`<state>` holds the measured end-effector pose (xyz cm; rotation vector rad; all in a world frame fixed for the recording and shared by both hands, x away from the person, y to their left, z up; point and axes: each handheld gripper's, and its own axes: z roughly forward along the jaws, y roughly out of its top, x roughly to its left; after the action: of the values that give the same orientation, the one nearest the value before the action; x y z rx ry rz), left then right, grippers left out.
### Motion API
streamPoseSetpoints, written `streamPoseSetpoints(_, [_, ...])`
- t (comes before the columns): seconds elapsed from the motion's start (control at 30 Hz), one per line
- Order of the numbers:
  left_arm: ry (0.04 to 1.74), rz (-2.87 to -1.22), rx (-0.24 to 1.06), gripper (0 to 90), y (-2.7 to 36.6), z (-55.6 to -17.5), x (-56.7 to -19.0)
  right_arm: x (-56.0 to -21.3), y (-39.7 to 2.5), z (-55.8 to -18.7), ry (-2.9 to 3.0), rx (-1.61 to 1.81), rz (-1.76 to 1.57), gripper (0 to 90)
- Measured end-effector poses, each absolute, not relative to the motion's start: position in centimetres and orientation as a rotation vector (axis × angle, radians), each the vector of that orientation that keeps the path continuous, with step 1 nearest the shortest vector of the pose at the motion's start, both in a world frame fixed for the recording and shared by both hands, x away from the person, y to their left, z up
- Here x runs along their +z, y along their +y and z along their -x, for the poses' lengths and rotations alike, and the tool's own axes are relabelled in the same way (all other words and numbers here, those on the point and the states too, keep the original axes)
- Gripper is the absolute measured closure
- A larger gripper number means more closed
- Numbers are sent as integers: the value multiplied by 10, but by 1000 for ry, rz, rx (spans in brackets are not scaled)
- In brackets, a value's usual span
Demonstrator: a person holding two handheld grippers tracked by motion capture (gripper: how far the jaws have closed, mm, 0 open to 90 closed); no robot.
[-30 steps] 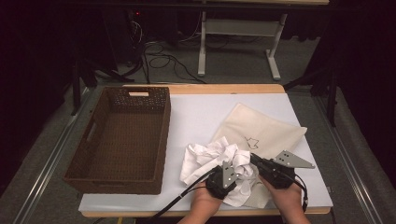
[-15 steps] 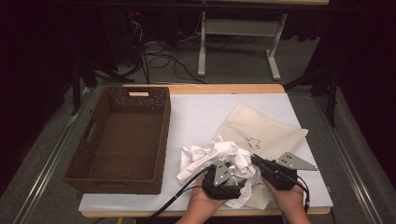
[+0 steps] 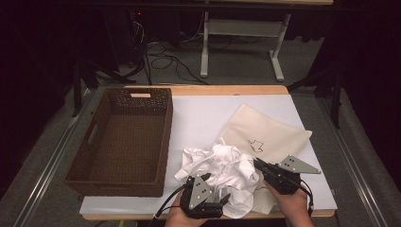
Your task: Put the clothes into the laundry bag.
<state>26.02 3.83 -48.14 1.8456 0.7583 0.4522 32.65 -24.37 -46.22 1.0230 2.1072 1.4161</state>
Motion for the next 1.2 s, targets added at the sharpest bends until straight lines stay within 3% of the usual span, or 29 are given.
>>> streamPoseSetpoints(0.2, [765,-1872,454,150,34,-269,-489,-463,-244,-326,2110,1417,-1019,886])
streamPoseSetpoints(0.27, [808,-1908,408,185,26,-284,-502,-463,-242,-326,2115,1416,-1018,886])
streamPoseSetpoints(0.3, [808,-1908,408,263,26,-284,-502,-463,-242,-326,2115,1416,-1018,886])
streamPoseSetpoints(0.33, [803,-1911,356,408,24,-288,-506,-464,-241,-326,2119,1412,-1014,886])
streamPoseSetpoints(0.37, [806,-1914,331,408,21,-292,-510,-464,-241,-326,2119,1412,-1014,886])
streamPoseSetpoints(0.4, [815,-1903,326,582,15,-297,-513,-465,-240,-326,2123,1410,-1022,887])
streamPoseSetpoints(0.43, [815,-1903,326,650,15,-297,-513,-465,-240,-326,2123,1410,-1022,887])
streamPoseSetpoints(0.57, [852,-1890,322,787,2,-308,-514,-468,-237,-329,2136,1398,-1028,888])
streamPoseSetpoints(0.73, [868,-1875,303,804,9,-310,-509,-469,-228,-331,2149,1435,-1019,888])
streamPoseSetpoints(0.97, [887,-1842,418,805,61,-291,-477,-462,-199,-328,2178,1532,-958,888])
streamPoseSetpoints(1.2, [812,-1828,452,800,43,-287,-465,-457,-196,-324,2162,1554,-951,887])
